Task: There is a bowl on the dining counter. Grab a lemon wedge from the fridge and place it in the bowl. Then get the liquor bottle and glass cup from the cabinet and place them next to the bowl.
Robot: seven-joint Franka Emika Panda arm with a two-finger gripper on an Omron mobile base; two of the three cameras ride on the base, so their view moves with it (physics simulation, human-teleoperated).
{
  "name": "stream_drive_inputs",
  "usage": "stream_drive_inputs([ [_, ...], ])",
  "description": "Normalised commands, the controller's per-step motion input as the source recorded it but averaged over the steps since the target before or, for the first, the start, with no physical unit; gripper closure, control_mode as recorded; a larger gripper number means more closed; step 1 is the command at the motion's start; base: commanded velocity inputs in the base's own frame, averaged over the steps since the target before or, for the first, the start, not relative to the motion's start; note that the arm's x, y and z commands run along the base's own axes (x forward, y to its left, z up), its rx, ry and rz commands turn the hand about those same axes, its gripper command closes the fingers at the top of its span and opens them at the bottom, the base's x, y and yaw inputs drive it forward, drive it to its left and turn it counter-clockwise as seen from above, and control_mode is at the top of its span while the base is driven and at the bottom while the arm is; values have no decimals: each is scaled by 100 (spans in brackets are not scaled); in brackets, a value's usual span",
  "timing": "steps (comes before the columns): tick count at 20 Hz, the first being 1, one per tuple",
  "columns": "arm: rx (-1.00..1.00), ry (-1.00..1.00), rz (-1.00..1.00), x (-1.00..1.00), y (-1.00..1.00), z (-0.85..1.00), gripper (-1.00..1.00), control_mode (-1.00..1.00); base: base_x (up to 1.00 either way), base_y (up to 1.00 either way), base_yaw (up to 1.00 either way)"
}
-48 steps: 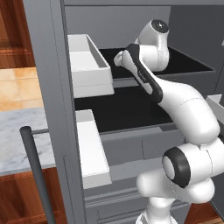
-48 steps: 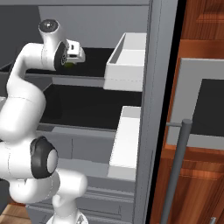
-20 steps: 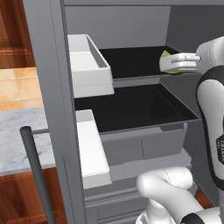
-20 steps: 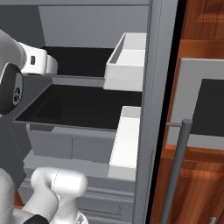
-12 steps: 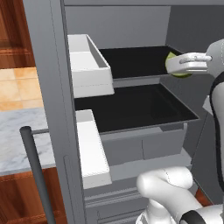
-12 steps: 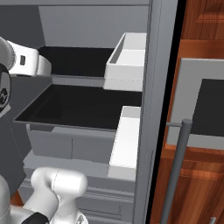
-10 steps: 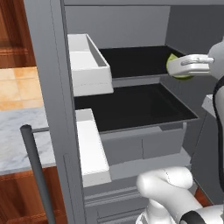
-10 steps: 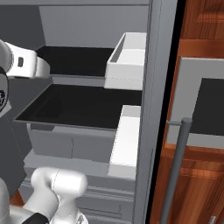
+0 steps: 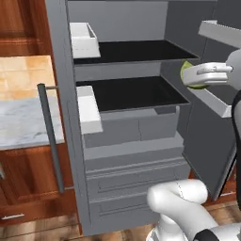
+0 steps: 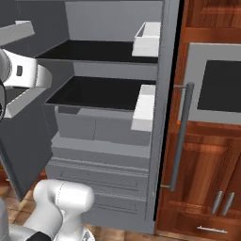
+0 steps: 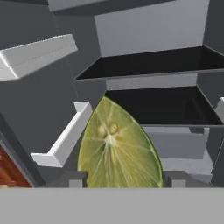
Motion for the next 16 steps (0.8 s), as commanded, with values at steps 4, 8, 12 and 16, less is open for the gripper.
stream_drive_inputs([
  [4,0,0,0,0,0,0,100,100,-100,-19,31],
  [8,0,0,0,0,0,0,100,100,-100,-27,36],
  [12,0,0,0,0,0,0,100,100,-100,-42,40],
  [16,0,0,0,0,0,0,100,100,-93,-26,43],
])
